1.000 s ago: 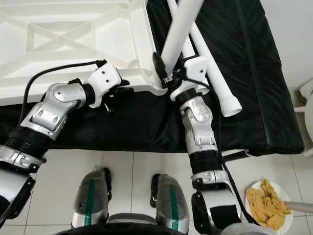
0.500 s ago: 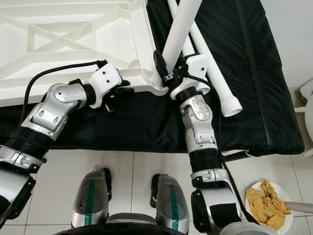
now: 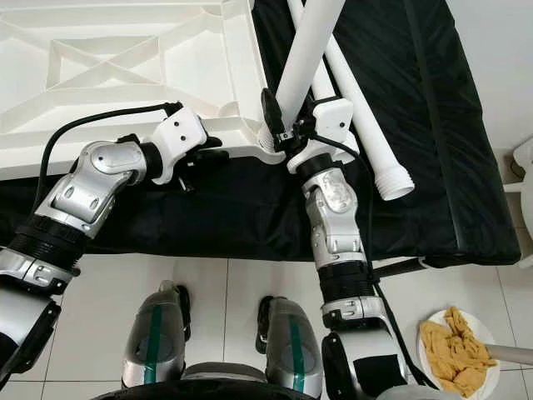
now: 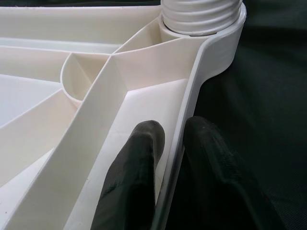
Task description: Building children table
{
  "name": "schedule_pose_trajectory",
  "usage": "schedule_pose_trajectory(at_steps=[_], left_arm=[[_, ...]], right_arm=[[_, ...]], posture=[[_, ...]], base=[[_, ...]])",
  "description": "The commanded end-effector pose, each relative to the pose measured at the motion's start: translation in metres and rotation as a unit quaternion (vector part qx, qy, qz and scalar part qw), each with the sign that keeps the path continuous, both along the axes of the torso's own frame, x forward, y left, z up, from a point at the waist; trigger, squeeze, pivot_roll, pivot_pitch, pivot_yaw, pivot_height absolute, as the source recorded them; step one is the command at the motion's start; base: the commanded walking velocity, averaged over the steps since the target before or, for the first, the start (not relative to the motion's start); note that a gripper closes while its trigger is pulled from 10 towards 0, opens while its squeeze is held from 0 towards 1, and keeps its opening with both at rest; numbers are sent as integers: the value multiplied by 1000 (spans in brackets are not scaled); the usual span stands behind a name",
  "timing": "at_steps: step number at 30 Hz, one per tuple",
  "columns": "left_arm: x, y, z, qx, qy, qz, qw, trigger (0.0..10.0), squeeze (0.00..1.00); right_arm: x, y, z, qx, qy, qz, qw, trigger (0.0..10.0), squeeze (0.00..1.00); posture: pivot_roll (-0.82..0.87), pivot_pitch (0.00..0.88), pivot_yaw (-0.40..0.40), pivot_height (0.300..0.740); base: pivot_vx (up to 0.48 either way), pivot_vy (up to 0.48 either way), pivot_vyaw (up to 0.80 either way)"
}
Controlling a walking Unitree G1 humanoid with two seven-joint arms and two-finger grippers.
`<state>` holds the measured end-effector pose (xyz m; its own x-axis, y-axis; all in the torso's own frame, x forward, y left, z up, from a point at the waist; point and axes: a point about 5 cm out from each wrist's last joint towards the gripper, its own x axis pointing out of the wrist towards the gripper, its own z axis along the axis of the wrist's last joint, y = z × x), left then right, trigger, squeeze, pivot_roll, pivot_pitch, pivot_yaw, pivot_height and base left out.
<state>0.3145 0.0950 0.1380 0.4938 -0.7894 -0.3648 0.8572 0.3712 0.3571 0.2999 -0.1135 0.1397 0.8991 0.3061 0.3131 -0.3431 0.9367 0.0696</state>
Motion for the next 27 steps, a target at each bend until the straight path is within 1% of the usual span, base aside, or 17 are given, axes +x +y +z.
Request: schedule_pose_trajectory(at_steps=[1,5,9,10,16,19,27], left_arm=[[2,-10,28,-24,-58,-20,998,10000,0],[2,-10,28,-24,-58,-21,998,10000,0],[2,-11,29,-24,-60,-22,998,10000,0],[2,-11,30,-24,-61,-22,998,10000,0],[2,-10,30,-25,-61,-22,998,10000,0],[2,-10,31,-26,-62,-23,997,10000,0],[2,-10,32,-27,-65,-22,997,10000,0]], right_arm=[[-7,-5,-38,-11,88,-34,995,10000,0],[-5,-7,-35,-21,78,-63,995,10000,0],[-2,-7,-36,-17,81,-77,994,10000,0],[1,-7,-36,-16,84,-92,992,10000,0],[4,-7,-34,-17,82,-106,991,10000,0],[8,-6,-33,-23,84,-124,989,10000,0],[12,0,-35,-39,83,-139,986,10000,0]], posture=[[70,95,-46,740],[69,94,-44,740],[72,93,-44,740],[74,93,-44,740],[76,91,-45,740],[79,90,-46,740],[83,86,-51,740]], base=[[0,0,0],[0,0,0],[0,0,0],[0,0,0],[0,0,0],[0,0,0],[0,0,0]])
